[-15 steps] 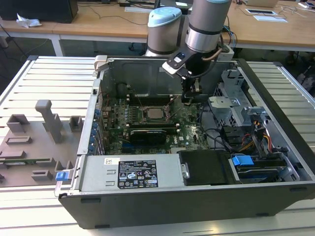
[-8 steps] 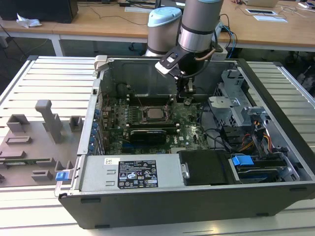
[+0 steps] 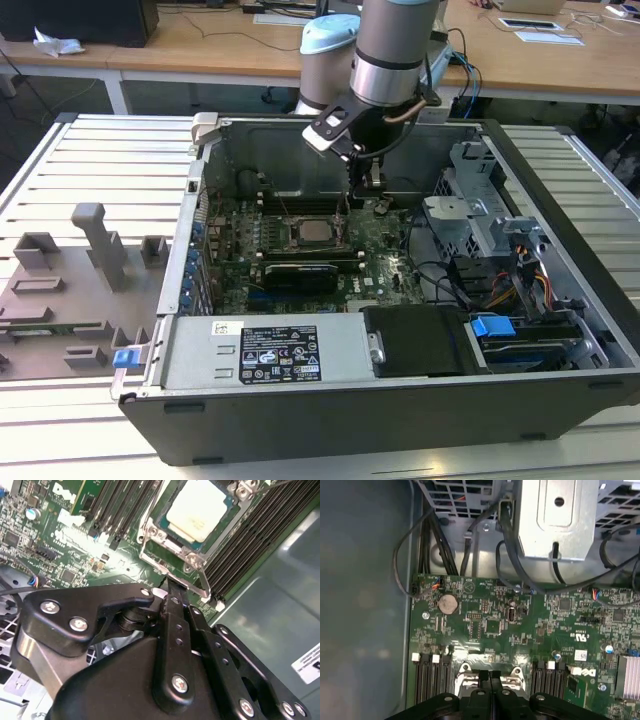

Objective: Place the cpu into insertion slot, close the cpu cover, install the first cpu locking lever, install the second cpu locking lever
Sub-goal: 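Close the cpu cover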

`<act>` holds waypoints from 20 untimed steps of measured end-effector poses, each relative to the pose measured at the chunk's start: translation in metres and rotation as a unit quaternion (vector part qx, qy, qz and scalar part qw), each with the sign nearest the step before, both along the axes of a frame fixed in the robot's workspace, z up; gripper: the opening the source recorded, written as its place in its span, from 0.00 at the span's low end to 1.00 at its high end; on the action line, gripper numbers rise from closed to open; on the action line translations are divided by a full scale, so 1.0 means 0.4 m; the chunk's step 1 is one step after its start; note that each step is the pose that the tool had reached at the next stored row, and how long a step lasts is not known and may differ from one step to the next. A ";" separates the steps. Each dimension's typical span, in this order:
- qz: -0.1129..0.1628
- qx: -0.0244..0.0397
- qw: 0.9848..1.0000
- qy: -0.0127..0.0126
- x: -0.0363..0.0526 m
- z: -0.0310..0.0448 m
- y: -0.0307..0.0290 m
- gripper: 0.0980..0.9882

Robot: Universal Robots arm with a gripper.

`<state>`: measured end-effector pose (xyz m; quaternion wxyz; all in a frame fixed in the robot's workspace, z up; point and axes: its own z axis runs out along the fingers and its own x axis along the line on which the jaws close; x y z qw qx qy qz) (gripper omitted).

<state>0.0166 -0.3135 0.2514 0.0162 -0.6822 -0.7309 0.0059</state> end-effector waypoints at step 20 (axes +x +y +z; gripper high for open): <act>0.000 0.000 1.000 0.000 -0.083 -0.010 0.000 0.01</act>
